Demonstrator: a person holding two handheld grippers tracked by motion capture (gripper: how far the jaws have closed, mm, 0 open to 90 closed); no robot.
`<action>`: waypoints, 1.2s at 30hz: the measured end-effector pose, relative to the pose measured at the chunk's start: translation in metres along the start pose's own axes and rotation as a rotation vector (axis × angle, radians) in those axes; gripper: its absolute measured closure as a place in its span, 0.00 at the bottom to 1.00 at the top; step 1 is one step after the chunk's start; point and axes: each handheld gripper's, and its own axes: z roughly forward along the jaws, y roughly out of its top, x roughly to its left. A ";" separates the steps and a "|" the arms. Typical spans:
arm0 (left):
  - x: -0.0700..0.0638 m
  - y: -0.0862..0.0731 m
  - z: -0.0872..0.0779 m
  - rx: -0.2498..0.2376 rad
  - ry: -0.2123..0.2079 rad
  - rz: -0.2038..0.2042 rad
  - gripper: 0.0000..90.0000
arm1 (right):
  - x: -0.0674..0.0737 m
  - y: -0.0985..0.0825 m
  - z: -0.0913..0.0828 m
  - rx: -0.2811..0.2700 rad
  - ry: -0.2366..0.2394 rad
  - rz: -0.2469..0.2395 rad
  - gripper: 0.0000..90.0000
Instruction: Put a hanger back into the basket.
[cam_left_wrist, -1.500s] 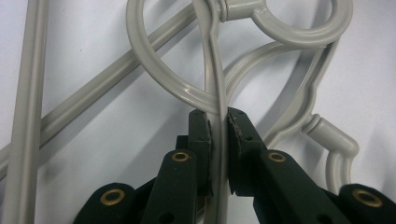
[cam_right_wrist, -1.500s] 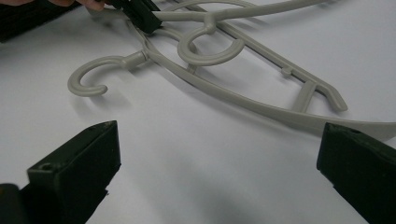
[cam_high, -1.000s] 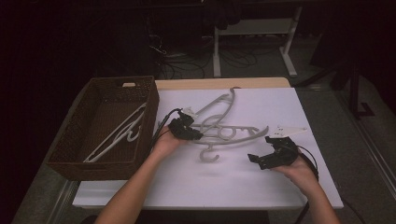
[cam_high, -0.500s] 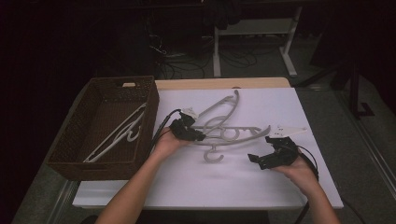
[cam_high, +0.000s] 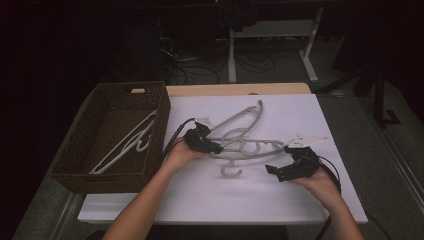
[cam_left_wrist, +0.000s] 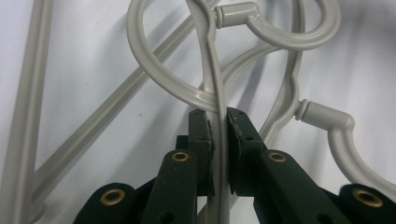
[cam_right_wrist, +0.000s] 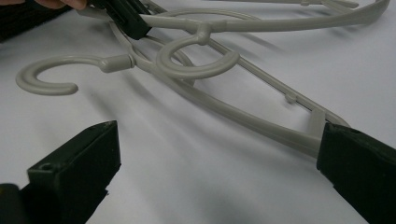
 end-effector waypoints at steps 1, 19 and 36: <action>0.001 -0.001 0.001 0.006 -0.007 -0.003 0.91 | 0.000 0.000 0.000 0.001 -0.001 -0.001 0.00; -0.009 0.019 -0.020 -0.063 0.027 -0.009 0.92 | 0.000 0.000 0.000 0.002 -0.003 -0.001 0.00; -0.039 0.059 -0.137 -0.140 0.092 0.004 0.92 | 0.000 0.000 -0.001 -0.004 -0.003 0.000 0.00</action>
